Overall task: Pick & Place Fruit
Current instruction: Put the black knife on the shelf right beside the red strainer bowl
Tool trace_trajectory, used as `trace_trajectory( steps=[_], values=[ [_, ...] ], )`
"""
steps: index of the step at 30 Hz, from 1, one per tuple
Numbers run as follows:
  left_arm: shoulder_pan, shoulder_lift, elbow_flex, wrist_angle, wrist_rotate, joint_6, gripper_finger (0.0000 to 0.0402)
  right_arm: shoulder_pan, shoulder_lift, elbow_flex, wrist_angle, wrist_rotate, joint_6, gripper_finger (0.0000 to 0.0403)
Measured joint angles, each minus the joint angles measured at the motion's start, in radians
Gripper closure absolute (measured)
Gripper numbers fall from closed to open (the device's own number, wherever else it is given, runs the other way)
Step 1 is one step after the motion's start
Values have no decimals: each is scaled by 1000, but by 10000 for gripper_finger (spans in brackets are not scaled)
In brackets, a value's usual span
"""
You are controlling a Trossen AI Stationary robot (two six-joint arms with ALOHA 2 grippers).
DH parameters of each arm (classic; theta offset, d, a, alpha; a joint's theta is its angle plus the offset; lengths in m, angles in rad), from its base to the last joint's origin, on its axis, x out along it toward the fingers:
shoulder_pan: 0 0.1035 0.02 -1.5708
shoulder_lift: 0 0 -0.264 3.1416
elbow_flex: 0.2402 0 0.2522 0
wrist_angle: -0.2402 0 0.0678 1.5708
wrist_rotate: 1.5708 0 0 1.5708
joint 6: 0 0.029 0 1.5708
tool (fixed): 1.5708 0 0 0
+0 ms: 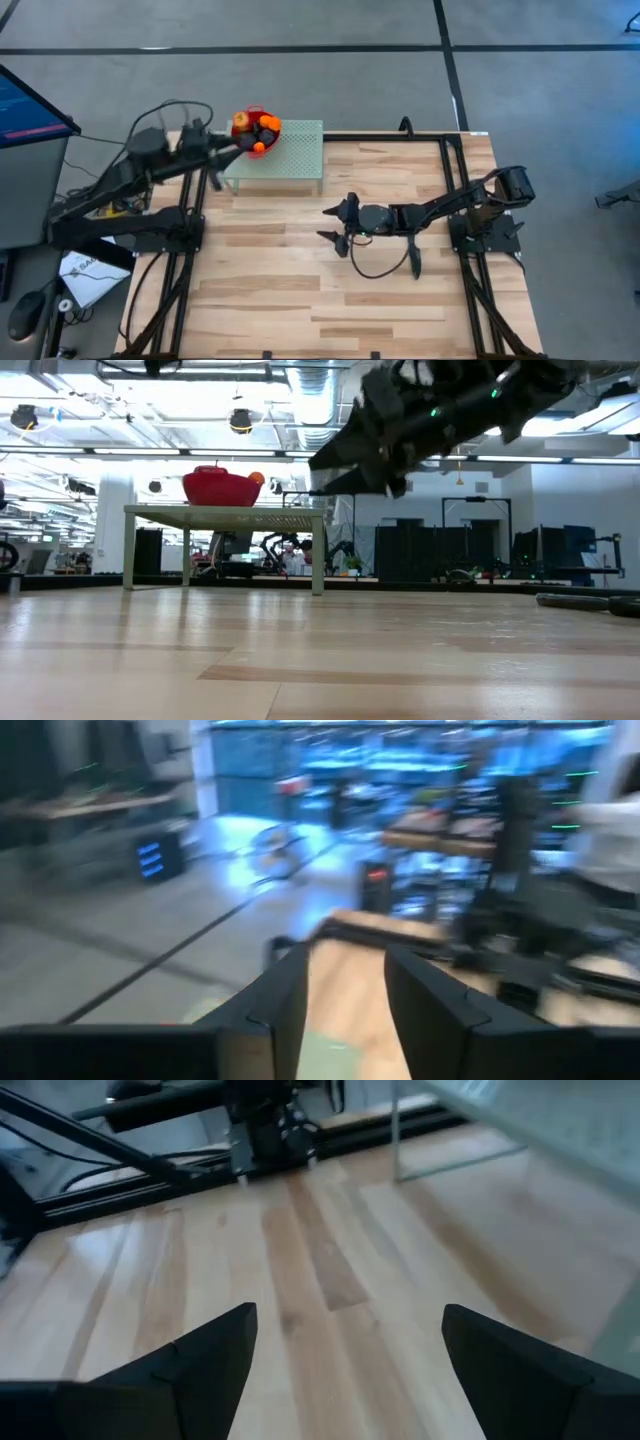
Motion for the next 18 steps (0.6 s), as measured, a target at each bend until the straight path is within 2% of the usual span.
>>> trace_trajectory(
  steps=[2,6,8,14,16,18],
  values=[
    [-41,-63,-32,-16,45,11,288,3,-38,0,-40,22,-21,103],
    [-107,-200,-141,-18,54,3,321,-29,-173,-37,-113,-8,-66,135],
    [-125,-266,-211,-18,53,1,337,-50,-271,-81,-136,-83,-111,154],
    [-144,-428,-420,16,54,-25,376,-118,-609,-269,-152,-417,-198,220],
    [-144,-466,-496,72,79,-26,387,-145,-721,-339,-152,-478,-187,242],
    [-144,-493,-568,148,137,-23,396,-169,-821,-399,-149,-491,-154,264]
  ],
)
